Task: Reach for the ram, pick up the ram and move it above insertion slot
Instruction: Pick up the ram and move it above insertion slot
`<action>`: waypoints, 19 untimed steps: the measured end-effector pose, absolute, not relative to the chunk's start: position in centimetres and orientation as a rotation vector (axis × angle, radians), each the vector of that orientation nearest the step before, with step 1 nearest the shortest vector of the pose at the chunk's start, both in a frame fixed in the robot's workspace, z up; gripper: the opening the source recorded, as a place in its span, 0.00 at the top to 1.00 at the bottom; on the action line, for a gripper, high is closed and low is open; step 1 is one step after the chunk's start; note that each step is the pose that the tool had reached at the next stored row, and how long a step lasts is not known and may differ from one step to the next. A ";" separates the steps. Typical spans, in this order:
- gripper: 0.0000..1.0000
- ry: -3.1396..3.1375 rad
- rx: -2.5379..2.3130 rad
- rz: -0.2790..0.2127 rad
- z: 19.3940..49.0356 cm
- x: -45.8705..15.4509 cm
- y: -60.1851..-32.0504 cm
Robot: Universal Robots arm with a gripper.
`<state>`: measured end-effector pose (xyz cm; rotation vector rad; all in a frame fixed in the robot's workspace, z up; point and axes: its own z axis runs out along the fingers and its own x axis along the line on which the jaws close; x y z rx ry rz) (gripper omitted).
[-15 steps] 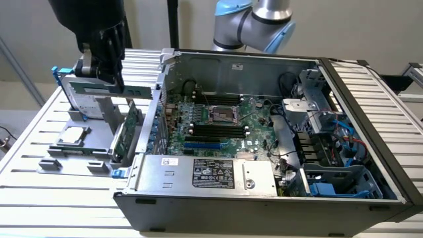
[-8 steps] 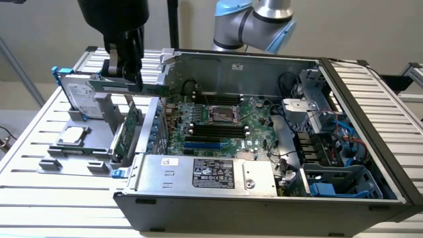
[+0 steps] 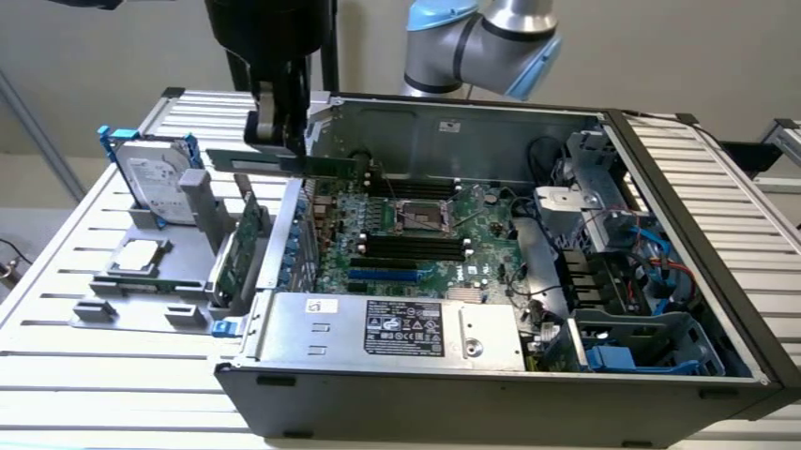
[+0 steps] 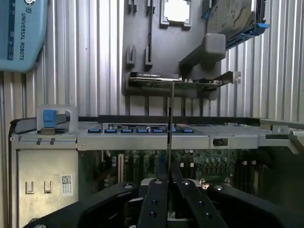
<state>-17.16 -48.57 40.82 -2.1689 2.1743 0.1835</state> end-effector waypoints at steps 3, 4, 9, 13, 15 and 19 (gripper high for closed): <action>0.87 2.174 -2.169 0.184 40.8 -16.0 -48.1; 0.87 2.174 -2.169 0.184 40.8 -15.7 -48.0; 0.87 2.174 -2.169 0.183 40.7 -14.1 -46.8; 0.87 2.174 -2.169 0.183 40.6 -12.8 -46.0; 0.87 2.174 -2.169 0.184 40.5 -12.1 -45.6; 0.87 2.174 -2.169 0.183 40.3 -10.6 -44.9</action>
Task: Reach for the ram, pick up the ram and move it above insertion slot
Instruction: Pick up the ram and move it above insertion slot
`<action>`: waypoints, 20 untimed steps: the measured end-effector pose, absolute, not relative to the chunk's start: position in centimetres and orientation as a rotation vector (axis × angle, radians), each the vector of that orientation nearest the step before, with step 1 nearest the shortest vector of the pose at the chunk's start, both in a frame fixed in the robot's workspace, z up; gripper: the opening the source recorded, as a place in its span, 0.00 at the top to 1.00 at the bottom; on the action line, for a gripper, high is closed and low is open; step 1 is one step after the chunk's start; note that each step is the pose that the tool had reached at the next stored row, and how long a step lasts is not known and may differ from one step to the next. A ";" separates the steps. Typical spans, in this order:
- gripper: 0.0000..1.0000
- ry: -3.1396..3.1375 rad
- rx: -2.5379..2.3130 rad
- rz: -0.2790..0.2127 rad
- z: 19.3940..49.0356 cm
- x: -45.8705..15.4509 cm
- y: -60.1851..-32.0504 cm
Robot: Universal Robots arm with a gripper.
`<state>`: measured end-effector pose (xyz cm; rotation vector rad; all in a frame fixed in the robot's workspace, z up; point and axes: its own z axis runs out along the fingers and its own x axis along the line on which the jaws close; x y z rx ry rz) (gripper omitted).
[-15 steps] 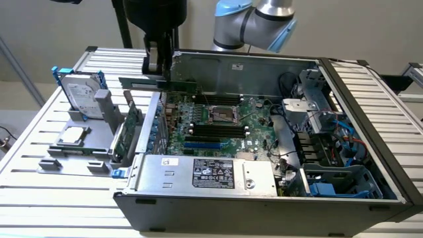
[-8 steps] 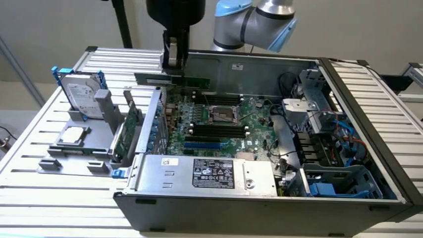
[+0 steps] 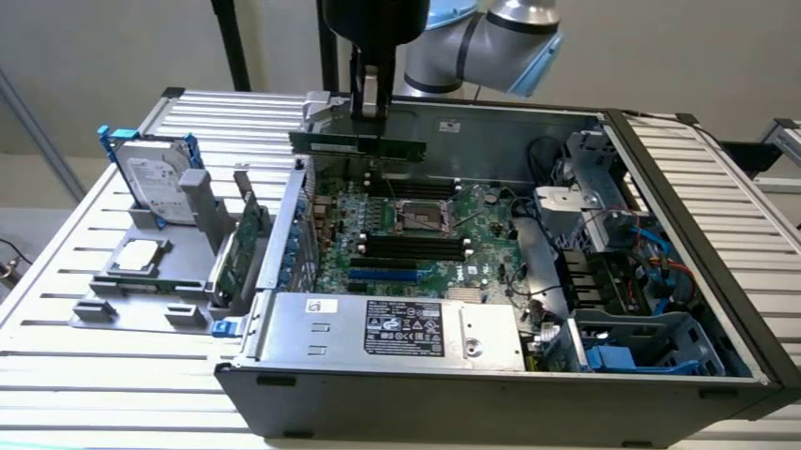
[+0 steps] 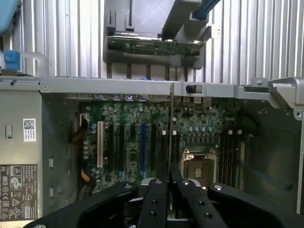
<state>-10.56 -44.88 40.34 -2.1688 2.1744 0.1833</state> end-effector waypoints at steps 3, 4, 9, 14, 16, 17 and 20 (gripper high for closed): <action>0.87 2.175 -2.169 0.183 40.1 -9.4 -44.4; 0.87 2.175 -2.169 0.182 40.1 -9.0 -44.3; 0.87 2.177 -2.171 0.178 39.6 -7.2 -43.8; 0.87 2.177 -2.172 0.172 39.2 -5.6 -43.3; 0.87 2.177 -2.172 0.170 39.2 -5.2 -43.1; 0.87 2.177 -2.172 0.169 39.1 -5.1 -42.9; 0.87 2.177 -2.173 0.167 39.1 -4.9 -42.6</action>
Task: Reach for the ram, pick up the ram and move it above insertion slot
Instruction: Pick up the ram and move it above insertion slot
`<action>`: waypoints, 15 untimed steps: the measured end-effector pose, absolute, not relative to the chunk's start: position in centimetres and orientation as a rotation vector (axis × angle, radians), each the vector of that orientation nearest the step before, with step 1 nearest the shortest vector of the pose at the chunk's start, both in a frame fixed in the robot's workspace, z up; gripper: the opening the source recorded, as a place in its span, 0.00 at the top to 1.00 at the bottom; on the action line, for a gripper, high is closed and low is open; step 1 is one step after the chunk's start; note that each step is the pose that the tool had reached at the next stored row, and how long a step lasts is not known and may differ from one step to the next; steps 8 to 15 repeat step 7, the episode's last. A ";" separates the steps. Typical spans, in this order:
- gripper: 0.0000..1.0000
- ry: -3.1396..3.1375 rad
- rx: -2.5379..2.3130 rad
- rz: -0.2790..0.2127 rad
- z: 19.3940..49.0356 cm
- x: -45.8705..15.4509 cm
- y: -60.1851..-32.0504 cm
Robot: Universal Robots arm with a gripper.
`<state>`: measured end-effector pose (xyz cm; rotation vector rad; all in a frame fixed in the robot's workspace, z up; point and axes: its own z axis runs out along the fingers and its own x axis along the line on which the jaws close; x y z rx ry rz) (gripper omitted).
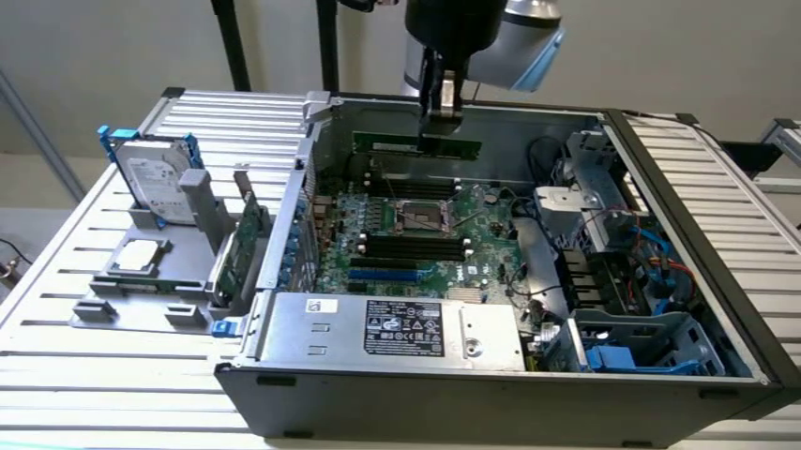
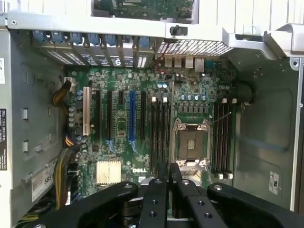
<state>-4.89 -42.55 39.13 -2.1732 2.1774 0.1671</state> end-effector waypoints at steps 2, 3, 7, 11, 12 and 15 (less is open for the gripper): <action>0.87 2.177 -2.174 0.167 39.1 -4.8 -42.5; 0.87 2.177 -2.174 0.167 39.1 -4.8 -42.5; 0.87 2.177 -2.174 0.167 39.1 -4.8 -42.5; 0.87 2.177 -2.174 0.167 39.1 -4.8 -42.5; 0.87 2.177 -2.174 0.167 39.1 -4.8 -42.5; 0.87 2.177 -2.174 0.167 39.1 -4.8 -42.5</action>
